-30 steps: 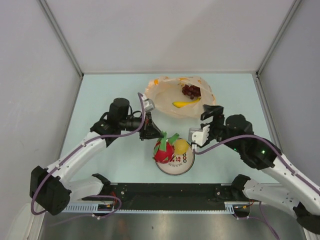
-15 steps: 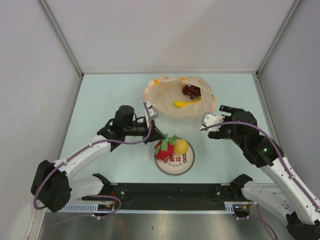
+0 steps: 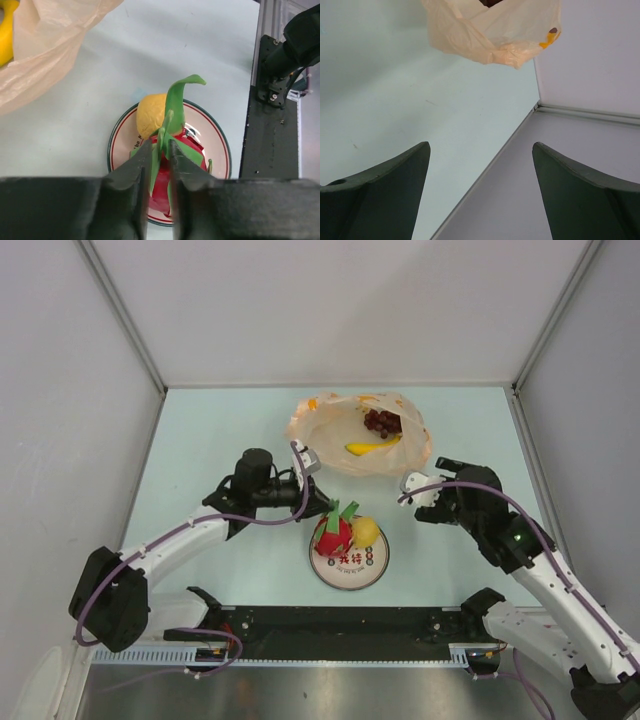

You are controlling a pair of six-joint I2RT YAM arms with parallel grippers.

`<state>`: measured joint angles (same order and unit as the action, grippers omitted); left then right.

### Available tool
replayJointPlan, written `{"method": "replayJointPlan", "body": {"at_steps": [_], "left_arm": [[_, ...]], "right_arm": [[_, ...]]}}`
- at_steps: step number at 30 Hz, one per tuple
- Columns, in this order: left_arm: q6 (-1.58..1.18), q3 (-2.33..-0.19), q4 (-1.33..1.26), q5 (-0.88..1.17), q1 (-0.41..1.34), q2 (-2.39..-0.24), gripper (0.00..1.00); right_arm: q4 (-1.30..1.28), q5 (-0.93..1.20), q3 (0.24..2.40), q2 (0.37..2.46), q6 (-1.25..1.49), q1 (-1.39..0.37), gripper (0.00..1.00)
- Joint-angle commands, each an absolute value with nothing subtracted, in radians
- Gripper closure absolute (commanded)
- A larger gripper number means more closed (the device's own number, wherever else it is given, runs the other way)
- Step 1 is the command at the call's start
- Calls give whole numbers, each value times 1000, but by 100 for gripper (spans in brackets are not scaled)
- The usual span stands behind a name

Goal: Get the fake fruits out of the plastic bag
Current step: Place the fake fruit on the plate.

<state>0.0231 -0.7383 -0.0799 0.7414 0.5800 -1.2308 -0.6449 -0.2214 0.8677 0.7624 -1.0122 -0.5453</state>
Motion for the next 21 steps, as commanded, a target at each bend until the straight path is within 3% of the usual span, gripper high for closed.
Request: {"method": "replayJointPlan", "body": {"at_steps": [1, 4, 10, 21], "left_arm": [[14, -739, -75, 712, 574, -1236, 61], [6, -749, -43, 712, 574, -1229, 46], [-44, -816, 47, 695, 572, -1200, 32], [-66, -942, 129, 703, 532, -1184, 30]], "right_arm": [[-581, -233, 851, 759, -999, -541, 12], [-574, -232, 842, 759, -997, -543, 12], [-551, -230, 824, 758, -1000, -543, 12], [-398, -218, 810, 834, -1020, -542, 12]]}}
